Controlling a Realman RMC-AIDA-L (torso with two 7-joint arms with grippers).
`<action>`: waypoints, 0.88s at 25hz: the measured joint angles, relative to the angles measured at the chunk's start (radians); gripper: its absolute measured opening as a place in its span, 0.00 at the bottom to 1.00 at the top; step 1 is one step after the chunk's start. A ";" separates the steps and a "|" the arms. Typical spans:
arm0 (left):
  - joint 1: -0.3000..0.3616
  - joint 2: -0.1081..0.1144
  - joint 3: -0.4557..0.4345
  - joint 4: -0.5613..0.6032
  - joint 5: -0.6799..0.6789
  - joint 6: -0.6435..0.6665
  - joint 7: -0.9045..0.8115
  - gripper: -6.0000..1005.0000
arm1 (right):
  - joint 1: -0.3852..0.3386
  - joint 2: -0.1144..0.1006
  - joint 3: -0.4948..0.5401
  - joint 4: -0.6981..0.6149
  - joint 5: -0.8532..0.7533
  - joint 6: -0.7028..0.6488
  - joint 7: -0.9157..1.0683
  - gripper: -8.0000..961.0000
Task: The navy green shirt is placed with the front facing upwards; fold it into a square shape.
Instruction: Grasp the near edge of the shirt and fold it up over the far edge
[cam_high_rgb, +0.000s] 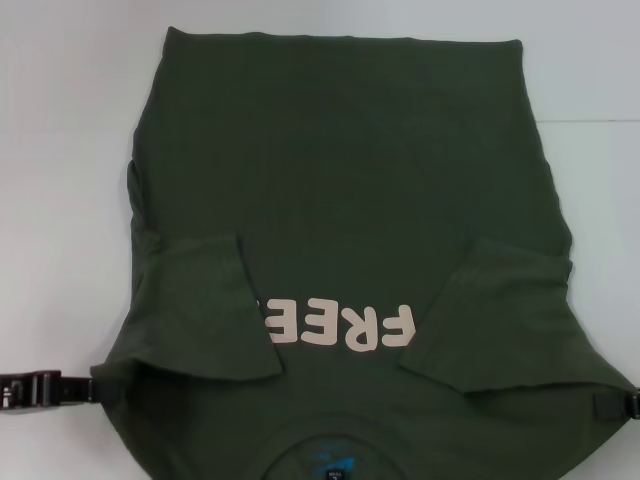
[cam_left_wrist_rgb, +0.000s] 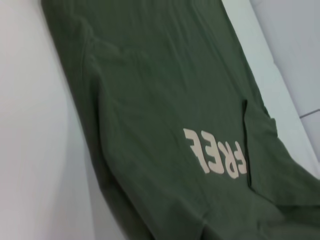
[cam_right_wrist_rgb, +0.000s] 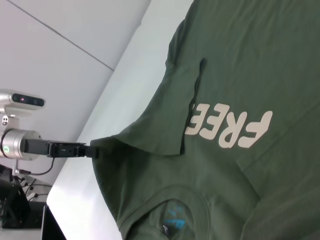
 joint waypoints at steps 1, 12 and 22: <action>-0.002 0.003 -0.017 -0.003 -0.005 -0.001 -0.001 0.06 | 0.000 0.000 0.005 0.002 0.000 0.000 0.000 0.05; 0.002 0.017 -0.138 -0.006 -0.028 -0.007 0.001 0.06 | 0.004 0.003 0.107 0.025 0.002 0.023 0.000 0.06; 0.024 0.018 -0.206 -0.024 -0.155 -0.008 0.023 0.06 | 0.012 0.003 0.236 0.047 0.021 0.071 0.009 0.06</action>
